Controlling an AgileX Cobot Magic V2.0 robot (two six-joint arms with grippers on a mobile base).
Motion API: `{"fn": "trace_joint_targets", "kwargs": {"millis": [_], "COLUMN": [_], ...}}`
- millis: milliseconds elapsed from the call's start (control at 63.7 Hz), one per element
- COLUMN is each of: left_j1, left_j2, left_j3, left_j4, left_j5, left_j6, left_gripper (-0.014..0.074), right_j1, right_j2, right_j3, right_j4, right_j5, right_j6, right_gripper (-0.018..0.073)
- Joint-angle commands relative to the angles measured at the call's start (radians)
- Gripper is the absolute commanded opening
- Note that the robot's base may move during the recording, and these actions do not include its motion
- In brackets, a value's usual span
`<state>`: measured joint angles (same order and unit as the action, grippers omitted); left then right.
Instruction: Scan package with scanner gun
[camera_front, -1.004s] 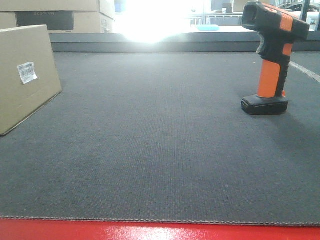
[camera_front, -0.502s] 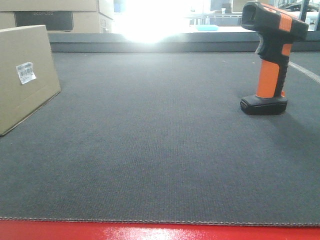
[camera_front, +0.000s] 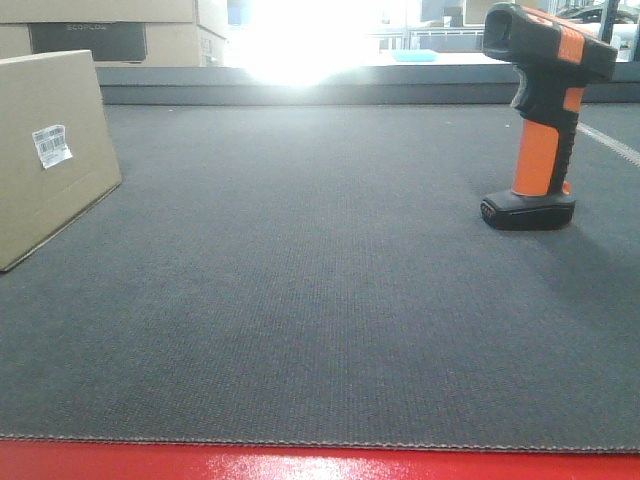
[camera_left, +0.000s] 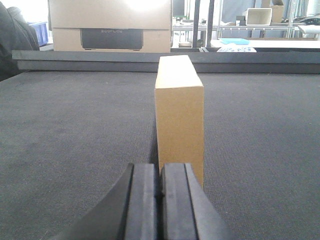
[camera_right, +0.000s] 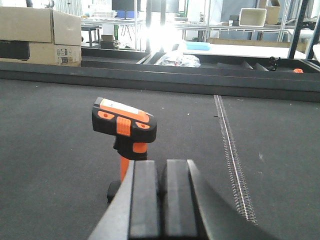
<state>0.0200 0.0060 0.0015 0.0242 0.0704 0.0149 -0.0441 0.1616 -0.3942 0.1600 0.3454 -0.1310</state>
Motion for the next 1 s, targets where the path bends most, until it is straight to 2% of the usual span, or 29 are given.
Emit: {"fn": "trace_joint_targets", "kwargs": {"millis": [0, 455, 722, 863, 989], "left_j1": [-0.004, -0.004, -0.004, -0.004, -0.004], "left_j2": [-0.006, -0.006, -0.006, -0.006, -0.006], "left_j3": [-0.001, -0.001, -0.001, -0.001, -0.001], "left_j4": [0.001, 0.001, 0.001, 0.001, 0.001], "left_j5": [-0.020, -0.020, -0.020, -0.020, -0.022], "left_j6": [0.000, 0.000, 0.000, 0.000, 0.000], "left_gripper": [-0.0111, -0.0111, -0.0111, -0.0111, -0.0111], "right_j1": [-0.005, -0.007, -0.119, -0.122, -0.122], "right_j2": [-0.003, -0.003, -0.109, -0.162, -0.162], "right_j3": [0.002, 0.026, 0.206, 0.332, 0.394], "right_j4": [-0.010, -0.014, -0.002, -0.002, -0.004], "right_j5": [-0.016, -0.017, -0.108, -0.174, -0.286], "right_j6": [-0.005, -0.003, 0.067, 0.075, 0.114], "right_gripper": [-0.0153, -0.0153, -0.0153, -0.0153, -0.0153]}}
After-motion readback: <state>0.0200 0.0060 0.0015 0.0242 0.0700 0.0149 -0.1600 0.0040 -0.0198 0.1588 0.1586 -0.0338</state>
